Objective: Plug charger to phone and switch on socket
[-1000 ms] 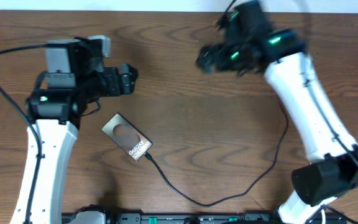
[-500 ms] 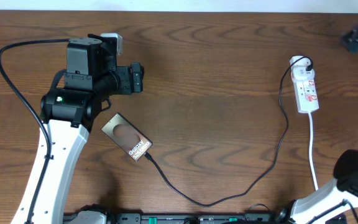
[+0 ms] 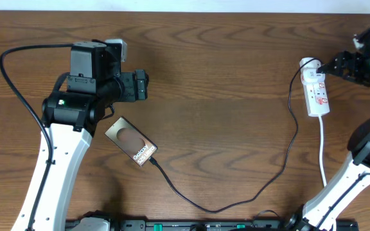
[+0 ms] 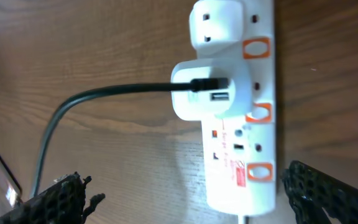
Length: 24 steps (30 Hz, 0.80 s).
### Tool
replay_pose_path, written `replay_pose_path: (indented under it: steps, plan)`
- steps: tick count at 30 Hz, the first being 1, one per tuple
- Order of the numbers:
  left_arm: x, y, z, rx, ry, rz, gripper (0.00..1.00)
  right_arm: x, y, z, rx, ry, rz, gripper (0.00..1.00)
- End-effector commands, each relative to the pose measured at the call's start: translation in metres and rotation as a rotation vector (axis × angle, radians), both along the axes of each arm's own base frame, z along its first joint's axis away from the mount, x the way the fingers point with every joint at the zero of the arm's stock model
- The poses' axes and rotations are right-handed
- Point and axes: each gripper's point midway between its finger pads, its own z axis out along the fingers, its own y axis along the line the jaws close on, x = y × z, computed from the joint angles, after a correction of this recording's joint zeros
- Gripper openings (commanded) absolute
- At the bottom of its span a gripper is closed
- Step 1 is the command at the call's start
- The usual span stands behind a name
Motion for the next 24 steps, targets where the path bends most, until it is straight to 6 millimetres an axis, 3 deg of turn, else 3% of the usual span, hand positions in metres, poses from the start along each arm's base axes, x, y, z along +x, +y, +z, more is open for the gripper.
replay_pose_path:
  steps: [1,11,24]
  plan:
    - [0.000,0.002,0.005,0.004,-0.010,0.016,0.91,0.007,0.013,-0.017,0.035,-0.002,0.059,0.99]
    - [-0.001,0.002,0.004,0.006,-0.002,0.016,0.91,0.011,0.027,-0.064,0.058,0.066,0.102,0.99]
    - [-0.004,0.003,0.001,0.008,0.011,0.016,0.91,0.014,0.035,-0.070,0.051,0.081,0.106,0.99]
